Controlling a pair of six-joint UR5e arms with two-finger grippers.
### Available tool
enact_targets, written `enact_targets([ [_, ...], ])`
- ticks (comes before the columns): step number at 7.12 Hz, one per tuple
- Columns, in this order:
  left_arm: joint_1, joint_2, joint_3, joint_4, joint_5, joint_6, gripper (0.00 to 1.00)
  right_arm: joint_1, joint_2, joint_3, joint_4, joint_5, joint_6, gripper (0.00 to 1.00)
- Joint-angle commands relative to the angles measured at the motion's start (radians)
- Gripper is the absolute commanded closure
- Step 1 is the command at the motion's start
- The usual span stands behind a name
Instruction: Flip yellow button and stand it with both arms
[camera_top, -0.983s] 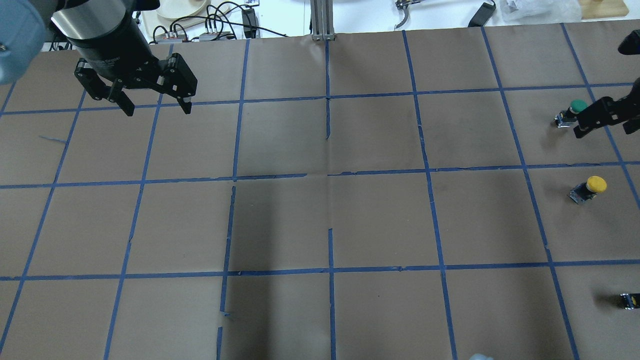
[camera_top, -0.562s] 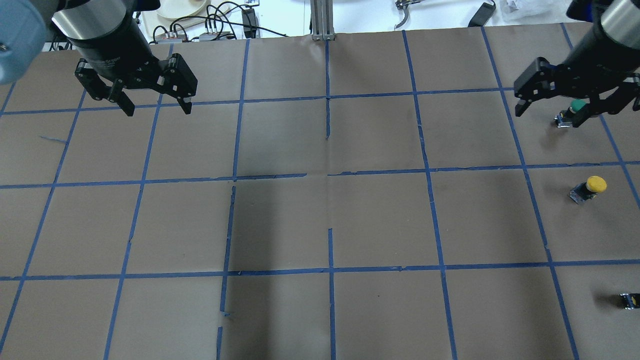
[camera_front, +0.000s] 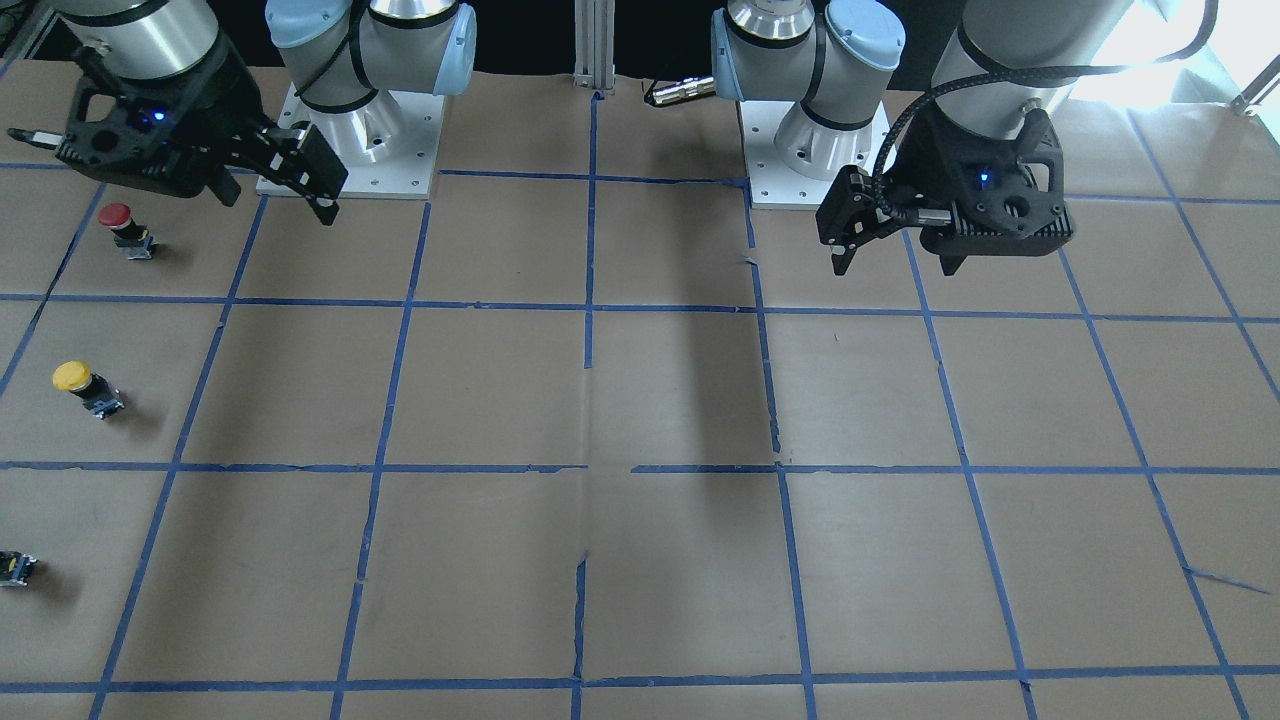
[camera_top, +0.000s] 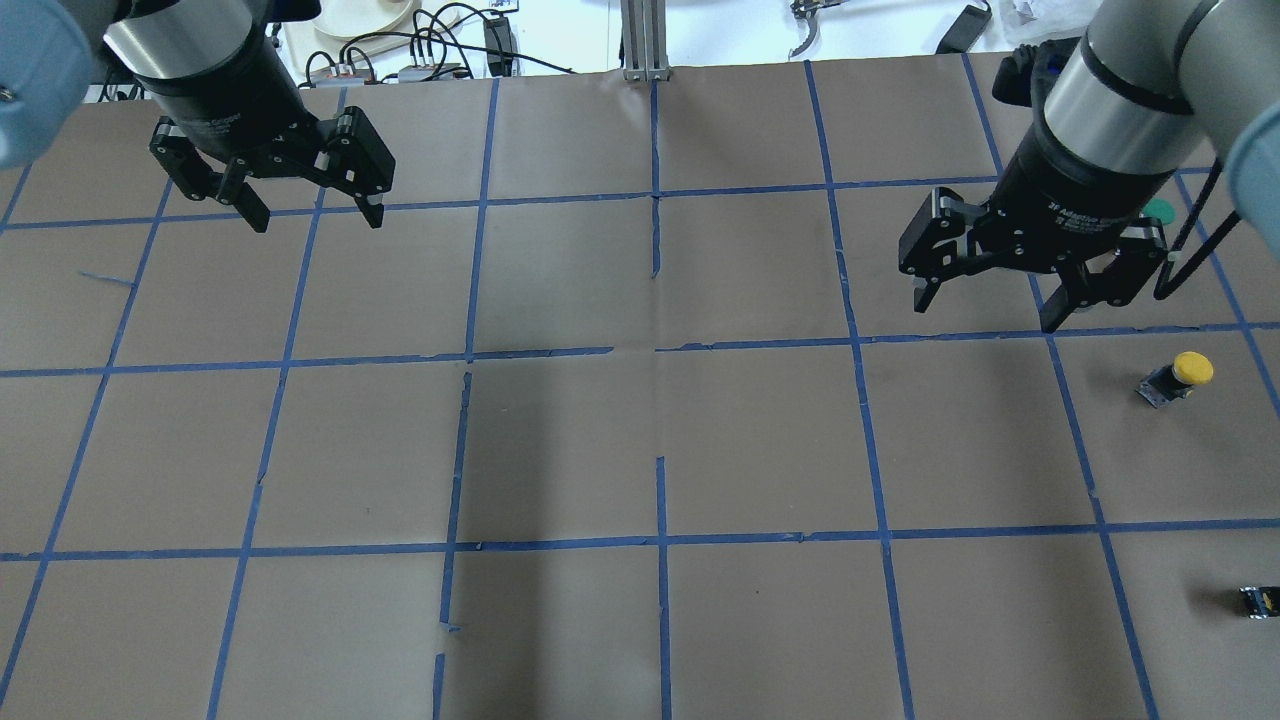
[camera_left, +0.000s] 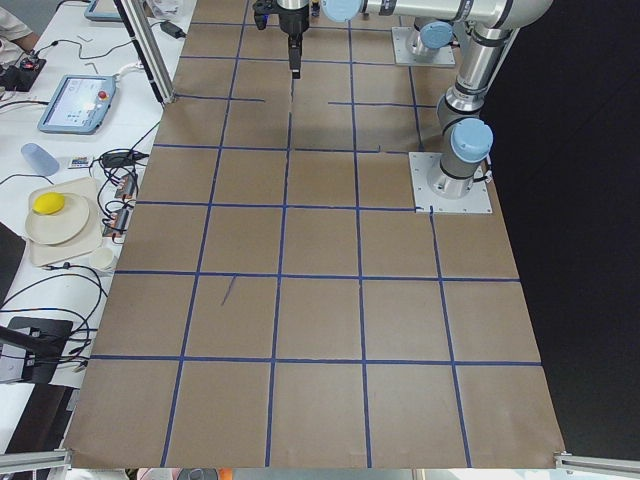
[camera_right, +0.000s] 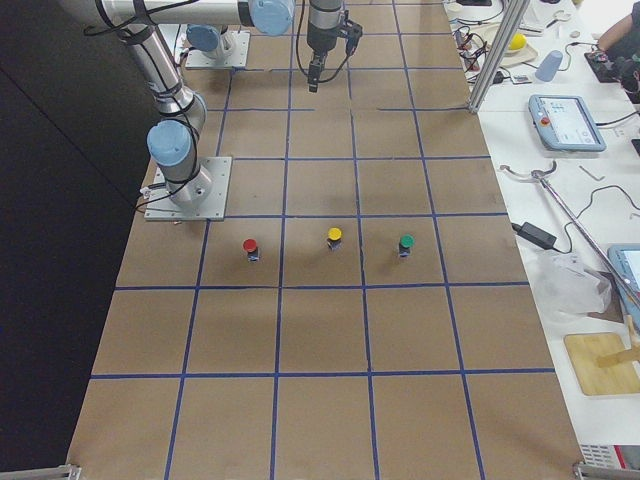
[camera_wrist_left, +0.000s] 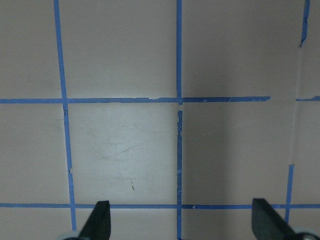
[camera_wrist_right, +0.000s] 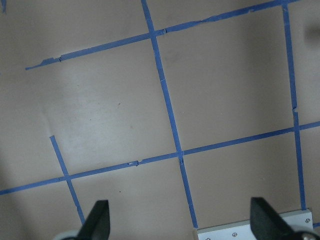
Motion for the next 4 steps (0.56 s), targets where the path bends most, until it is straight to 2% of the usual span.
enact_targets([
  [1,0.0,0.001,0.001,0.0,0.001,0.0,0.0,0.003,-0.025,0.023,-0.003,-0.006,0.001,0.0],
  [2,0.0,-0.001,0.001,0.0,0.0,0.0,0.0,0.002,-0.027,0.022,-0.003,-0.038,-0.016,0.0],
  [4,0.0,0.001,0.001,0.0,0.0,0.002,0.0,0.0,-0.027,0.035,-0.038,-0.043,-0.021,0.0],
])
